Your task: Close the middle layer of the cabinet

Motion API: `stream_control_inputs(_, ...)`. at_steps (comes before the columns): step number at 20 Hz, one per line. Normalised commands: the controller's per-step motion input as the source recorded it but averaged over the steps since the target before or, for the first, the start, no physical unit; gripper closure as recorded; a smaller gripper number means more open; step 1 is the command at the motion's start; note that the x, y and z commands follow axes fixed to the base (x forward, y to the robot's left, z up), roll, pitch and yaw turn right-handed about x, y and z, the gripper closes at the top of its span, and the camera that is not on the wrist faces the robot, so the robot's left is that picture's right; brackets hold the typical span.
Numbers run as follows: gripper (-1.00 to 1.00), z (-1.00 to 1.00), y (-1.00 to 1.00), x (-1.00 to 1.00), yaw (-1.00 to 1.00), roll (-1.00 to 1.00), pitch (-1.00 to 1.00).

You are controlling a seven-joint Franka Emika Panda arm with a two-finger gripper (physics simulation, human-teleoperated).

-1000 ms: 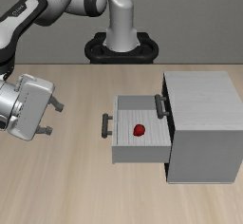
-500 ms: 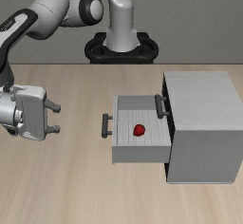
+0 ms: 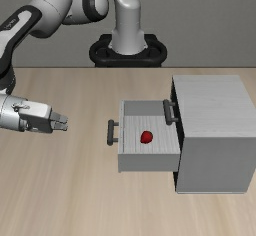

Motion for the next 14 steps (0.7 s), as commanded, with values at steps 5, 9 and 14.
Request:
stream_control_inputs(5,-1.0,0.0,0.0,0.0,0.0,0.0,0.45)
stream_control_inputs(9,-1.0,0.0,0.0,0.0,0.0,0.0,0.51)
stream_control_inputs(14,-1.0,0.0,0.0,0.0,0.0,0.0,0.45)
